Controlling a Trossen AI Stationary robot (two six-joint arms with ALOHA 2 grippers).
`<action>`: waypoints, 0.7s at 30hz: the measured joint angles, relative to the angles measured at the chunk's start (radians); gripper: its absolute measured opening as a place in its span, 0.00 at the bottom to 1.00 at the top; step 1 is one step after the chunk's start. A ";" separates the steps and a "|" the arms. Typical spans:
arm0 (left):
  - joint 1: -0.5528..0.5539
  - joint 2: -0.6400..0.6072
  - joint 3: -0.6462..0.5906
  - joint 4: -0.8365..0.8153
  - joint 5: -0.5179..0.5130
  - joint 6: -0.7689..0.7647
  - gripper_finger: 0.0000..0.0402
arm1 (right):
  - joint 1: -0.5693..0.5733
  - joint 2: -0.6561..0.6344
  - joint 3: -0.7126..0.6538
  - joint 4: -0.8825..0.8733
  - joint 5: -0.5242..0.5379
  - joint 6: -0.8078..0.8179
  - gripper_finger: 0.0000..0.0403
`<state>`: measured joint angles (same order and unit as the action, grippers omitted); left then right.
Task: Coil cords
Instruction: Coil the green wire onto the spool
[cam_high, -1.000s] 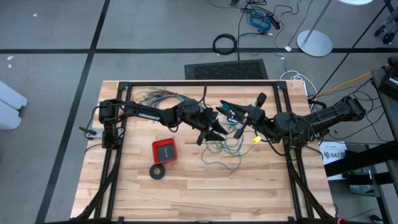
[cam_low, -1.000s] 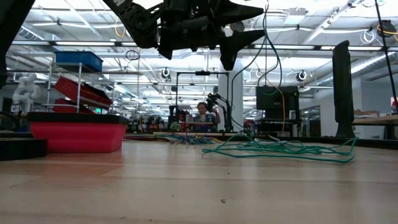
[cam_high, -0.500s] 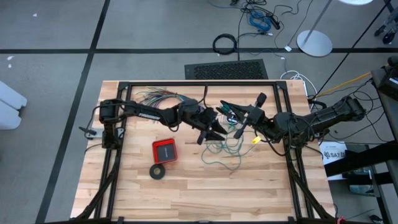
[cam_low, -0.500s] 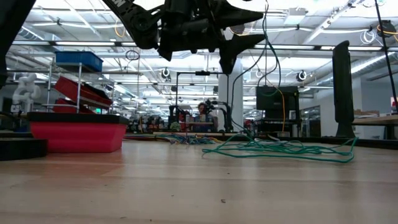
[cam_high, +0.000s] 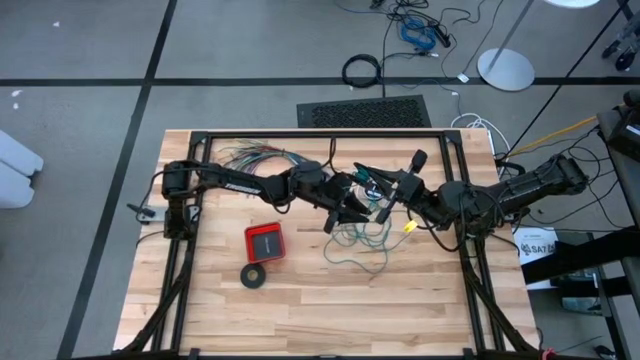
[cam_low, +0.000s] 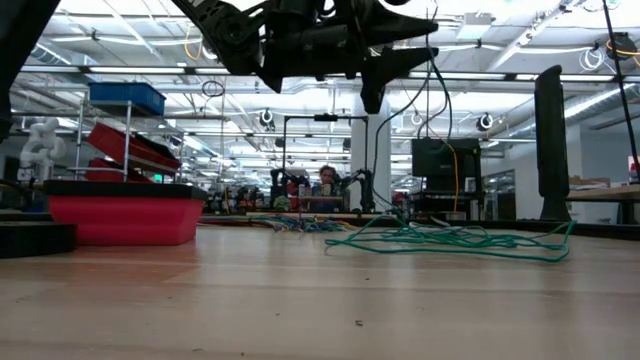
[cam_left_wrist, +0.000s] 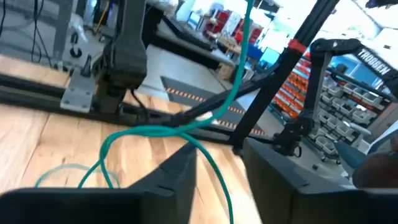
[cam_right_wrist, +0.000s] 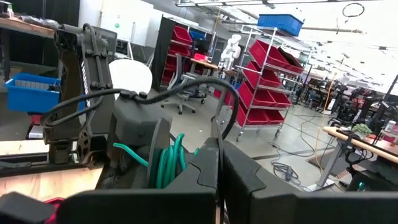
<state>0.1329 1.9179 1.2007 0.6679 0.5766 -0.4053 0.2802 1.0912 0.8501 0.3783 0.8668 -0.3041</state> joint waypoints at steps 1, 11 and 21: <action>0.000 0.000 0.000 -0.012 0.000 0.002 0.31 | 0.000 0.000 0.000 -0.001 0.000 -0.001 0.00; 0.005 0.000 0.000 -0.171 -0.003 0.168 0.02 | 0.000 0.000 0.000 -0.007 -0.002 -0.031 0.00; 0.063 0.000 0.000 -0.539 -0.308 0.432 0.01 | 0.003 0.000 0.000 -0.003 -0.009 -0.054 0.00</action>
<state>0.1957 1.9179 1.2003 0.1285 0.2688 0.0263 0.2832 1.0912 0.8501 0.3756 0.8573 -0.3578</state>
